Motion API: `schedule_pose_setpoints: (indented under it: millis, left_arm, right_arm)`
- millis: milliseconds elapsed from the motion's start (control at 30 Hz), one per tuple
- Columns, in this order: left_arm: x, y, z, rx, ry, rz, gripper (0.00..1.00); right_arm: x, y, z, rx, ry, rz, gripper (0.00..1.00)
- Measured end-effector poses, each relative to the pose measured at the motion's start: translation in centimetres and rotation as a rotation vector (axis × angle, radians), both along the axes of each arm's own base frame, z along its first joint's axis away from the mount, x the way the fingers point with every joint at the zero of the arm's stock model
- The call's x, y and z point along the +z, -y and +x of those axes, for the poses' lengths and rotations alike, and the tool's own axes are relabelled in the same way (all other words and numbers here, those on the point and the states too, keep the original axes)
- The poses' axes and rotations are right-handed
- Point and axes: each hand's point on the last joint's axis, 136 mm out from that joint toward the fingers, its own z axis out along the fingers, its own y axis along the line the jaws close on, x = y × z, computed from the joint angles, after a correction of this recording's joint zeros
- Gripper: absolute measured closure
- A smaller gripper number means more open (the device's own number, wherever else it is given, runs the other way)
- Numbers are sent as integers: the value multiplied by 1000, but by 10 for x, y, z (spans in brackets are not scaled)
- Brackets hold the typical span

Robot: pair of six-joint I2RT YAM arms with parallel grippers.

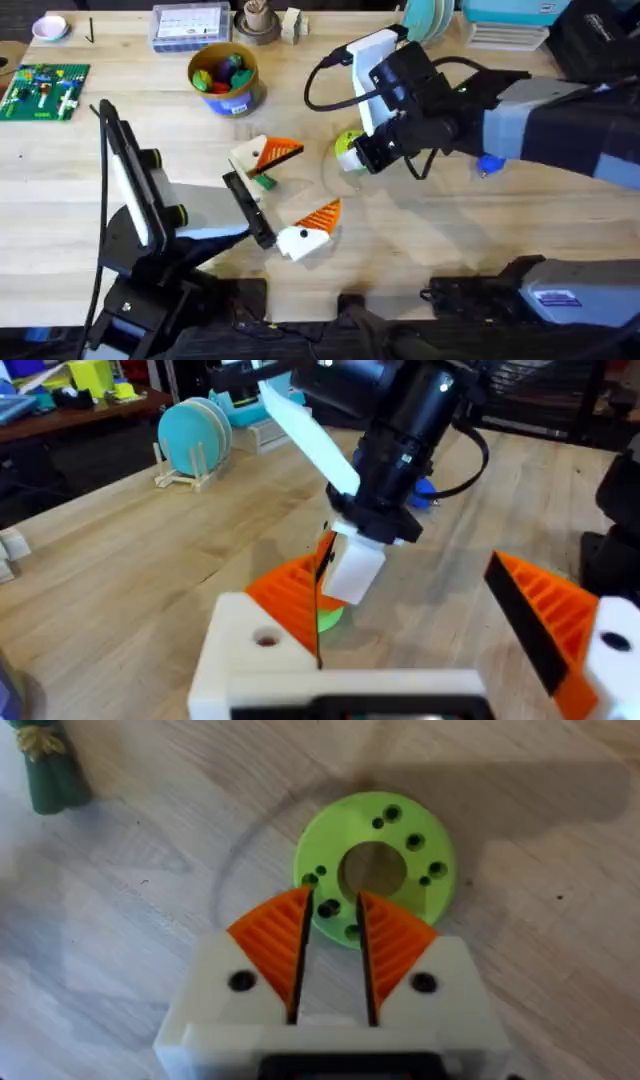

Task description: Pick up the gripper from the table and insert it into the empty holder that is missing its gripper. Then pick up a screw, insert it into the mounting hole, and use the screwdriver to tighten it. Finally, clean up the table by picking up the vegetable and placing it into the bucket.

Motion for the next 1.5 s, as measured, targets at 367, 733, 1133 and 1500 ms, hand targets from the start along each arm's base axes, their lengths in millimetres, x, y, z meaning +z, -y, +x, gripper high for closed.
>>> schedule_pose_setpoints:
  millis: [367, 733, 1133, 1500]
  left_arm:
    - [0, 0, 0, 0, 0, 0, 8]
    - [0, 0, 0, 0, 0, 0, 8]
    - [0, 0, 0, 0, 0, 0, 8]
    - [0, 0, 0, 0, 0, 0, 8]
  right_arm:
    - [0, 1, 1, -3, 7, -8, 948]
    - [5, 1, 5, -10, 14, -7, 995]
    - [52, 4, 21, 9, 29, -33, 996]
    - [133, -10, 42, 48, 136, 6, 996]
